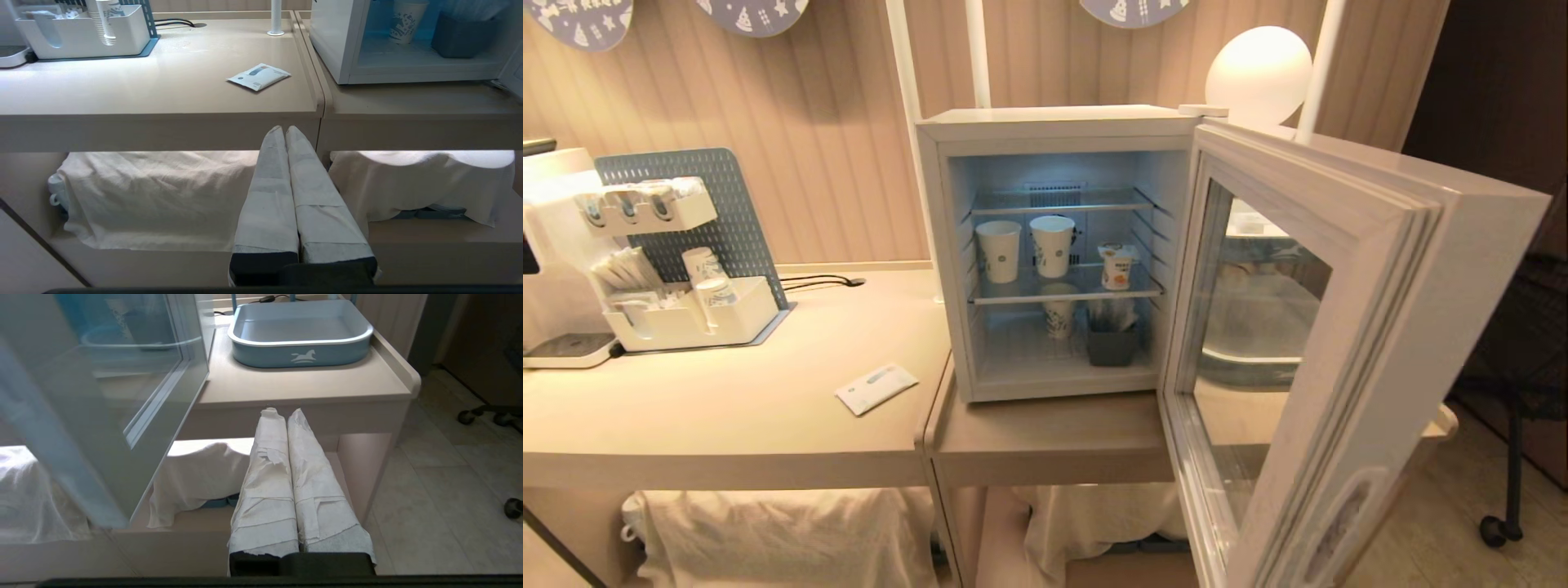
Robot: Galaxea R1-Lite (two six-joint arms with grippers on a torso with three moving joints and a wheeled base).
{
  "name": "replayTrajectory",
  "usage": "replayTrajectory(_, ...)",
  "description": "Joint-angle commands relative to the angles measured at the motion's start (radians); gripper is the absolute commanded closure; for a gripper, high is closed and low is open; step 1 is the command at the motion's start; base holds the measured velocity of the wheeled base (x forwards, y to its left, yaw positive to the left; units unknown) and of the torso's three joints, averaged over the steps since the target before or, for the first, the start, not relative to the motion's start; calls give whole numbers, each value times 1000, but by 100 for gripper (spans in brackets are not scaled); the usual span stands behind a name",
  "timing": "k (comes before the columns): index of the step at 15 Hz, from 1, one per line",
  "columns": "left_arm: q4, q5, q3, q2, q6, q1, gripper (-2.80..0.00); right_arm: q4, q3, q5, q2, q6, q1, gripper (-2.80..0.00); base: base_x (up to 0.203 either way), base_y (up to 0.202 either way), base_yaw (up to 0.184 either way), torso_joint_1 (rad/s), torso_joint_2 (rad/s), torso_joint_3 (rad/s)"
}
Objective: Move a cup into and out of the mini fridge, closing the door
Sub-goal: Take the yoghurt out of the freezer
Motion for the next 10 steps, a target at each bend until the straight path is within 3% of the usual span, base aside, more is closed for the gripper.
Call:
replayTrajectory(1, 0, 0, 2, 0, 0, 0, 0, 1, 0, -1, 1, 0, 0, 0, -196, 0, 2, 1, 1, 4)
replayTrajectory(7, 0, 0, 2, 0, 0, 0, 0, 1, 0, -1, 1, 0, 0, 0, -179, 0, -1, 3, 1, 1)
replayTrajectory(10, 0, 0, 2, 0, 0, -1, 0, 1, 0, -1, 1, -2, 0, 0, 0, 0, 0, 0, 0, 0)
